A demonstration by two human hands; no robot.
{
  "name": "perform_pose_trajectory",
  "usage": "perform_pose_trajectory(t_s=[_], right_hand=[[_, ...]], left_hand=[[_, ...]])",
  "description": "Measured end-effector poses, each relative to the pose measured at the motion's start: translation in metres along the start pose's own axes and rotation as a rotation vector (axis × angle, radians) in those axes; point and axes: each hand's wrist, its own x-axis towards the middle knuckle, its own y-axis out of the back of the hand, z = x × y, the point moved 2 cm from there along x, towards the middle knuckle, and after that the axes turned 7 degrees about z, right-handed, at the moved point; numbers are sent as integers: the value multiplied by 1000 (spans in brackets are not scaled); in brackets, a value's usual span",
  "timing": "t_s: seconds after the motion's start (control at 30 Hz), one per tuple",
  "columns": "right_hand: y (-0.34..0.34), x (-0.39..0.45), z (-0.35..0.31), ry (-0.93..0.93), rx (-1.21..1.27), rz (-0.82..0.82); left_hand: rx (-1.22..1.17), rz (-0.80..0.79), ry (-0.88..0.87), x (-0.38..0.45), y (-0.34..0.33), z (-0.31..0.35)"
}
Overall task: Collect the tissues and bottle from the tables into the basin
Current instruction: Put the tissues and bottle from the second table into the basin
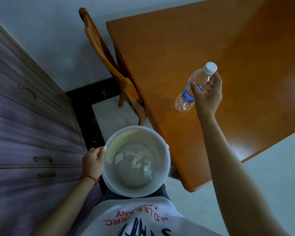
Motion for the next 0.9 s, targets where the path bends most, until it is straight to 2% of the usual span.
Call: perform_pose_trajectory(t_s=[0.2,0.33,0.43,0.53,0.63,0.77,0.9], right_hand=[[13,-22,-27,73,144,-16],[10,-60,-47,82,225,-157],[1,-97,-52,57,236,-338],[-13,-141,-40,-25,160,-610],[-24,-181,-13,-39,1,-788],[-29,-205,7,-39,-150,-891],[-28,-206,12,48,-302,-941]], left_hand=[[-8,-8,4,-1,-1,-3],[-15,-14,32,-4,-2,-3],[-4,-9,64,-5,-1,-2],[4,-4,56,-7,0,1],[-22,-1,33,-9,1,1],[-60,2,33,-12,2,-3],[-50,-13,55,-15,2,-6]])
